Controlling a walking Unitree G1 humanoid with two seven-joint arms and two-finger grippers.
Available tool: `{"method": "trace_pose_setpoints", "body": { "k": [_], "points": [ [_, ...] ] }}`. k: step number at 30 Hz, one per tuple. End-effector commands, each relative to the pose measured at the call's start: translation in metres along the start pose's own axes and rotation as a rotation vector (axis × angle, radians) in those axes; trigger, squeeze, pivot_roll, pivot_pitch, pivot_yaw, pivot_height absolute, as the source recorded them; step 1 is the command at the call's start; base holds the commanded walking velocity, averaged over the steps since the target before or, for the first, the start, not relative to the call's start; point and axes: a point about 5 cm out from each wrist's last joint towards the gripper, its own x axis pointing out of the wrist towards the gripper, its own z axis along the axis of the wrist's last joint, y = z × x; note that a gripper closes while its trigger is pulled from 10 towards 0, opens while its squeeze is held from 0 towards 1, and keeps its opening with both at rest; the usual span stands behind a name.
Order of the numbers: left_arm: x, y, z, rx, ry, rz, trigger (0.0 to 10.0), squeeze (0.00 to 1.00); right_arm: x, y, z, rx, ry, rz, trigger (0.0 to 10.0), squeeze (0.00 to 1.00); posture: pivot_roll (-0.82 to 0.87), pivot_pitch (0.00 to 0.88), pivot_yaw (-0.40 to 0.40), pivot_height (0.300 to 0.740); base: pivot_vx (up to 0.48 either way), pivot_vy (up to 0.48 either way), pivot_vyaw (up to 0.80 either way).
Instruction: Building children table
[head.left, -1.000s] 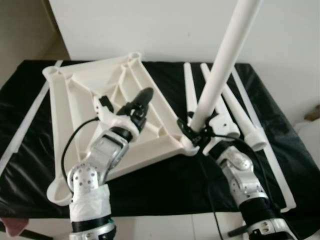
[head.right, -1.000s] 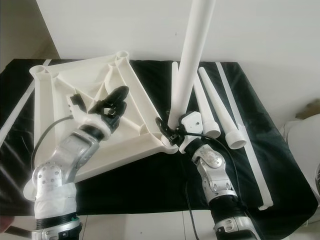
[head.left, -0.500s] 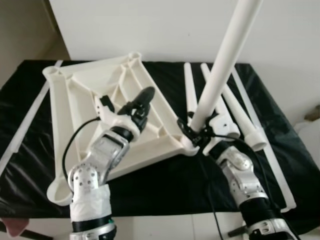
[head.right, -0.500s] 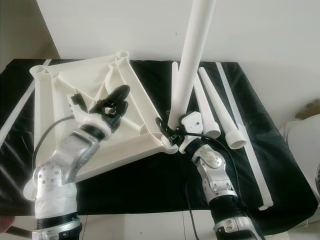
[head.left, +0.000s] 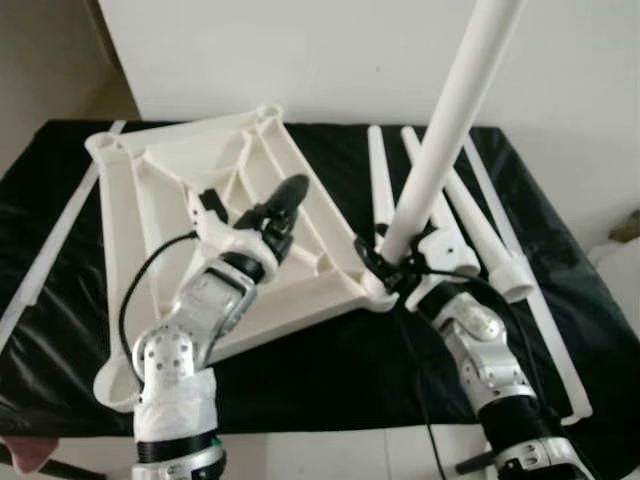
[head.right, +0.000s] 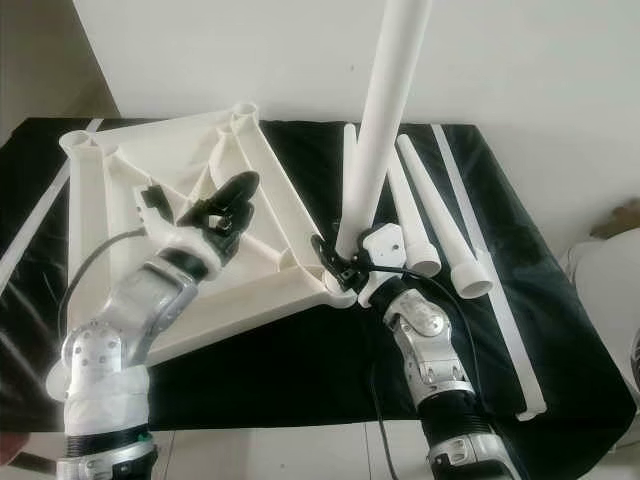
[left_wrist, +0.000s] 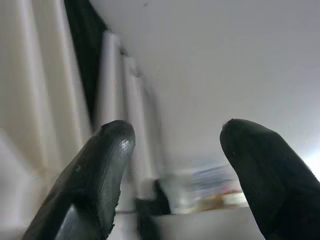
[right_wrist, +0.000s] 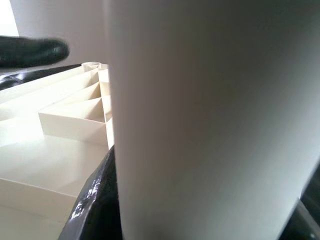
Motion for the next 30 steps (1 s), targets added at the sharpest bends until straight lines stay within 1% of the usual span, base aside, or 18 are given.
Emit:
{"method": "trace_pose_setpoints", "body": {
  "k": [1,2,3,4,5,7,8,10,12,17,18,19,20,21,23,24,26,30],
  "points": [
    [-0.005,-0.015,-0.009,0.306,0.081,-0.247,0.0,0.0,-0.014,0.009,-0.033,0.063,0.152,0.004,10.0,0.0,-0.05,0.126,0.018,0.74,0.0,0.0,0.0],
    [-0.008,-0.014,-0.016,0.525,0.144,-0.282,0.0,0.0,-0.014,0.009,-0.033,0.064,0.153,0.004,10.0,0.0,-0.04,0.125,0.017,0.74,0.0,0.0,0.0],
    [-0.008,-0.014,-0.016,0.525,0.144,-0.282,0.0,0.0,-0.014,0.009,-0.033,0.064,0.153,0.004,10.0,0.0,-0.04,0.125,0.017,0.74,0.0,0.0,0.0],
    [-0.011,-0.013,-0.021,0.698,0.193,-0.318,0.0,0.0,-0.014,0.01,-0.034,0.064,0.154,0.005,10.0,0.0,-0.04,0.125,0.018,0.74,0.0,0.0,0.0],
    [-0.011,-0.013,-0.021,0.698,0.193,-0.318,0.0,0.0,-0.014,0.01,-0.034,0.064,0.154,0.005,10.0,0.0,-0.04,0.125,0.018,0.74,0.0,0.0,0.0],
    [-0.014,-0.007,-0.03,1.045,0.288,-0.372,0.0,0.0,-0.014,0.01,-0.034,0.064,0.153,0.005,10.0,0.0,-0.04,0.123,0.022,0.74,0.0,0.0,0.0],
    [-0.014,-0.007,-0.03,1.045,0.288,-0.372,0.0,0.0,-0.014,0.01,-0.034,0.064,0.153,0.005,10.0,0.0,-0.04,0.123,0.022,0.74,0.0,0.0,0.0],
    [-0.015,-0.004,-0.032,1.142,0.32,-0.397,0.0,0.0,-0.014,0.01,-0.034,0.064,0.153,0.004,10.0,0.0,-0.04,0.122,0.023,0.74,0.0,0.0,0.0],
    [-0.016,-0.002,-0.034,1.331,0.36,-0.428,0.0,0.0,-0.014,0.01,-0.034,0.067,0.15,-0.002,10.0,0.0,-0.04,0.118,0.029,0.74,0.0,0.0,0.0],
    [-0.016,-0.001,-0.033,1.405,0.36,-0.44,0.0,0.0,-0.014,0.011,-0.035,0.069,0.15,-0.005,10.0,0.0,-0.05,0.117,0.032,0.74,0.0,0.0,0.0],
    [-0.016,0.001,-0.034,1.459,0.368,-0.446,3.1,0.0,-0.014,0.012,-0.035,0.07,0.15,-0.006,10.0,0.0,-0.05,0.114,0.034,0.74,0.0,0.0,0.0],
    [-0.016,0.004,-0.034,1.52,0.372,-0.434,10.0,0.0,-0.014,0.012,-0.035,0.071,0.15,-0.007,10.0,0.0,-0.04,0.113,0.035,0.74,0.0,0.0,0.0],
    [-0.016,0.004,-0.034,1.52,0.372,-0.434,10.0,0.0,-0.014,0.012,-0.035,0.071,0.15,-0.007,10.0,0.0,-0.04,0.113,0.035,0.74,0.0,0.0,0.0],
    [-0.014,0.007,-0.033,1.597,0.348,-0.424,7.8,0.0,-0.014,0.012,-0.036,0.074,0.149,-0.01,10.0,0.0,-0.05,0.113,0.037,0.74,0.0,0.0,0.0],
    [-0.014,0.008,-0.033,1.619,0.338,-0.432,7.8,0.0,-0.013,0.013,-0.036,0.074,0.149,-0.01,10.0,0.0,-0.05,0.113,0.037,0.74,0.0,0.0,0.0],
    [-0.013,0.009,-0.03,1.652,0.312,-0.427,0.0,0.0,-0.013,0.013,-0.036,0.074,0.149,-0.011,10.0,0.0,-0.04,0.112,0.038,0.74,0.0,0.0,0.0],
    [-0.011,0.01,-0.028,1.697,0.293,-0.419,0.0,0.0,-0.013,0.012,-0.036,0.074,0.149,-0.012,10.0,0.0,-0.05,0.112,0.038,0.74,0.0,0.0,0.0],
    [-0.005,0.018,-0.012,1.913,0.186,-0.37,0.0,0.0,-0.014,0.013,-0.036,0.076,0.149,-0.017,10.0,0.0,-0.04,0.116,0.038,0.74,0.0,0.0,0.0]
  ]
}}
